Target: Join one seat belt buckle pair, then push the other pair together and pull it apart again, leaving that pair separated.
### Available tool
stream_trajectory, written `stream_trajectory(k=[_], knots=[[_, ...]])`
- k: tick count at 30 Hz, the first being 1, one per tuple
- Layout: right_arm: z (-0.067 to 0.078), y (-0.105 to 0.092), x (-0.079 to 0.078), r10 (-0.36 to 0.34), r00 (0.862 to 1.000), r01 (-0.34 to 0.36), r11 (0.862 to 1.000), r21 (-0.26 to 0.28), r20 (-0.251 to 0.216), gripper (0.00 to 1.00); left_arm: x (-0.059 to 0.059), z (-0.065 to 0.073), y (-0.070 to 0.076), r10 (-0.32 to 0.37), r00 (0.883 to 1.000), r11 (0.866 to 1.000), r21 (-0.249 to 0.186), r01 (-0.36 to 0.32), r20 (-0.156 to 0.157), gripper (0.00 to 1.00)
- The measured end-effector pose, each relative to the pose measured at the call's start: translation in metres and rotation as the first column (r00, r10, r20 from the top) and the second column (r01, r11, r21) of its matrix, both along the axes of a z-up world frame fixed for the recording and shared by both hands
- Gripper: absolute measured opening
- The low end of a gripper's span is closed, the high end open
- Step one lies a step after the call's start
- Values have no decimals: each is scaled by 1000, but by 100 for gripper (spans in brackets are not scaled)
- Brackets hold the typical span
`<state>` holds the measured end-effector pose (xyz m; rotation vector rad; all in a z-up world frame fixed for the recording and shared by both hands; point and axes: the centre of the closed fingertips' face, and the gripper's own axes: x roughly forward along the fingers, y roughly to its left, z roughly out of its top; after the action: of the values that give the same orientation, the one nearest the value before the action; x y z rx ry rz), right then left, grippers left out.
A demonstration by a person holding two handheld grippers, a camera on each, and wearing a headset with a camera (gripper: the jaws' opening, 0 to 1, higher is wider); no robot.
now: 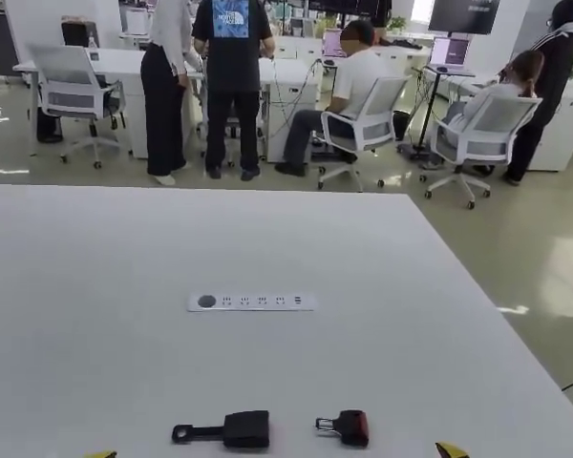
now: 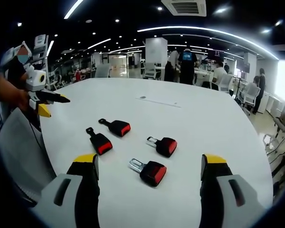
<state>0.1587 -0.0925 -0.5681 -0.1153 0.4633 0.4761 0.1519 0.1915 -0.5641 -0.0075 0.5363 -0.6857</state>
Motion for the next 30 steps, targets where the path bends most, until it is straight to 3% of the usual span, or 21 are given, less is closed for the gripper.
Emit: stream_trajectory(k=[8, 14, 22, 25, 30], knots=[[-8, -1, 5, 15, 1000, -15, 1000, -2, -16, 88, 4, 0, -11, -14, 1000, 1000, 2, 14, -19, 100], [-11, -6, 12, 28, 999, -28, 1000, -2, -20, 88, 14, -13, -8, -21, 999, 1000, 4, 22, -29, 100], [-18, -10, 22, 45, 998, -46, 999, -1, -34, 88, 20, -18, -13, -32, 999, 999, 10, 32, -43, 100], [-22, -10, 25, 52, 998, -51, 999, 4, -38, 88, 19, -14, -21, -35, 998, 999, 13, 36, -48, 100], [-26, -7, 29, 69, 997, -69, 998, 7, -44, 87, 24, -24, -21, -42, 997, 999, 17, 43, -59, 100]])
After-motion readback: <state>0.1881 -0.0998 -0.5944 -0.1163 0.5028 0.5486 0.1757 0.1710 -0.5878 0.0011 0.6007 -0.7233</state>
